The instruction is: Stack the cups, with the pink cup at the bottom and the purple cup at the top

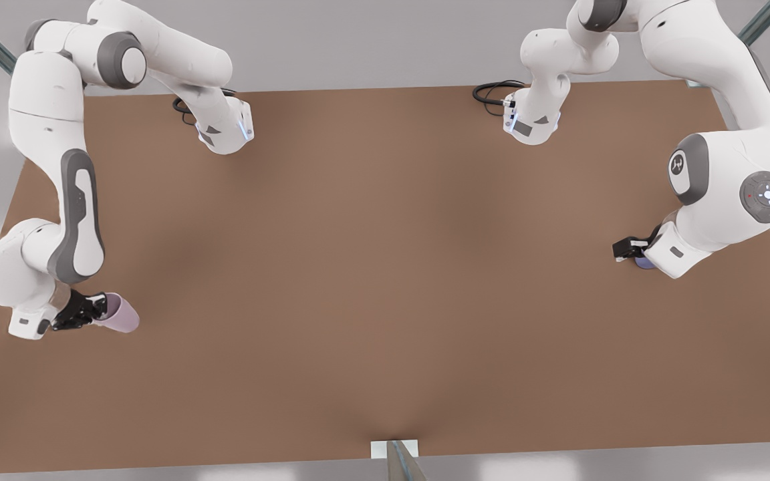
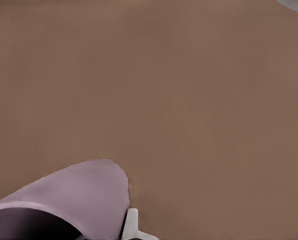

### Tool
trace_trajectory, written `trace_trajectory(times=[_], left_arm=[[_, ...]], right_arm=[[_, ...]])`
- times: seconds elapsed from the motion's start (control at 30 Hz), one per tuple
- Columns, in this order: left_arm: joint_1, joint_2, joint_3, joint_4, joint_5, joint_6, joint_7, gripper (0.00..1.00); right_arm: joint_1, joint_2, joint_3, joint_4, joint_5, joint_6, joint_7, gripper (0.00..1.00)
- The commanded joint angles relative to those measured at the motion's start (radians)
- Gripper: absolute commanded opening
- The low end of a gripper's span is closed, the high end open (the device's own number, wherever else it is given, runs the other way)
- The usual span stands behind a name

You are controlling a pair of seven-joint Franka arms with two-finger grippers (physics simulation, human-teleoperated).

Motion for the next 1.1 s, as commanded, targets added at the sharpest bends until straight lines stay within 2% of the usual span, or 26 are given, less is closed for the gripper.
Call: trace_trajectory(times=[0.0,0.1,0.17,0.23,0.27,0.33,0.4,0.6,0.97,1.07], left_arm=[[0.002,-0.003,0.008,0.000,0.000,0.001,0.001,1.00],[0.000,-0.004,0.019,-0.005,0.000,-0.005,-0.006,1.00],[0.000,-0.033,0.023,-0.066,0.000,0.009,-0.005,1.00],[0.002,-0.067,0.026,-0.160,0.008,0.087,-0.002,1.00],[0.003,-0.081,0.042,-0.201,0.010,0.113,0.000,1.00],[0.003,-0.096,0.083,-0.304,0.010,0.230,0.018,1.00],[0.035,-0.093,0.111,-0.361,0.010,0.299,0.130,1.00],[0.049,-0.084,0.224,-0.505,0.005,0.480,0.363,1.00],[0.193,0.034,0.240,-0.507,-0.021,0.635,0.652,1.00],[0.223,0.072,0.240,-0.507,-0.093,0.658,0.726,1.00]], right_arm=[[0.017,-0.049,0.079,-0.014,-0.092,-0.159,0.460,0.21],[0.267,-0.050,0.082,-0.004,-0.083,-0.173,0.845,0.21],[0.412,0.009,0.086,0.071,-0.071,-0.161,1.124,0.21],[0.593,0.178,0.086,0.307,-0.046,-0.148,1.401,0.21],[0.682,0.259,0.050,0.419,-0.046,-0.139,1.511,0.21],[0.755,0.434,0.047,0.678,-0.044,-0.151,1.710,0.21],[0.808,0.537,0.044,0.795,-0.044,-0.147,1.790,0.21],[0.850,0.585,0.012,0.798,-0.046,-0.112,1.826,0.21],[1.015,0.588,-0.014,0.792,-0.046,-0.069,2.053,0.21],[1.026,0.588,-0.016,0.790,-0.046,-0.066,2.060,0.21]])
